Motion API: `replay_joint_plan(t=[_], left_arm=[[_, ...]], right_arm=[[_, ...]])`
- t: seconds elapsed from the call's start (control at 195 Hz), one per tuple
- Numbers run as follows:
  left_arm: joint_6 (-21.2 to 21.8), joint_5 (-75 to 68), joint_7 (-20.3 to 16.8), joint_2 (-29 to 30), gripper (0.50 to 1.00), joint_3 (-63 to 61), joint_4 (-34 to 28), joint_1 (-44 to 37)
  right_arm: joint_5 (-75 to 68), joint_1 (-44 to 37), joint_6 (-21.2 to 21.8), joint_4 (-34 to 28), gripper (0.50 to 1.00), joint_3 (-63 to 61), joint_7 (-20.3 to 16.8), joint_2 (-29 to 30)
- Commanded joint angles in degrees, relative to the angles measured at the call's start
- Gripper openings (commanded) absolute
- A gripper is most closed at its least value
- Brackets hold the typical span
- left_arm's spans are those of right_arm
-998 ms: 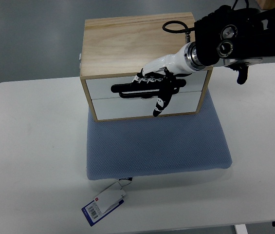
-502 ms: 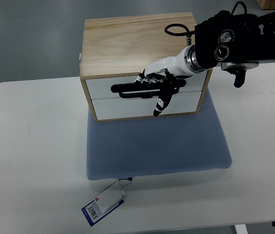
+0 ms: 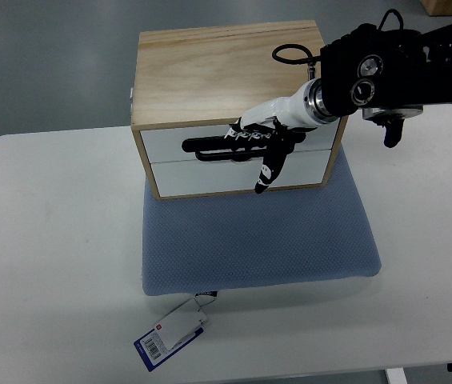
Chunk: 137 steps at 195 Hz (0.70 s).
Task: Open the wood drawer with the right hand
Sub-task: 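Lower the right hand and hook its fingers around the upper drawer's black handle, then pull the upper drawer handle toward the robot with the right hand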
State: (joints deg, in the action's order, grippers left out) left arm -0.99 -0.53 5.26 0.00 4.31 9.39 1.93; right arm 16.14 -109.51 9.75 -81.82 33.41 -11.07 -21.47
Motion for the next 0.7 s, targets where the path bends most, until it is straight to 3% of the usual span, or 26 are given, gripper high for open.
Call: replay_joint_plan(t=[0.0,0.696], left_arm=[[-0.1,0.0,0.0,0.0,1.000,0.0,0.0,0.0],[0.0,0.0,0.0,0.0,1.000,0.0,0.0,0.0]], right_arm=[[0.1,0.1,-0.1,0.0,0.909,0.3,0.0,0.1],[0.4,-1.0,4.3,-2.3,0.909,0.7,0.1,-0.9]])
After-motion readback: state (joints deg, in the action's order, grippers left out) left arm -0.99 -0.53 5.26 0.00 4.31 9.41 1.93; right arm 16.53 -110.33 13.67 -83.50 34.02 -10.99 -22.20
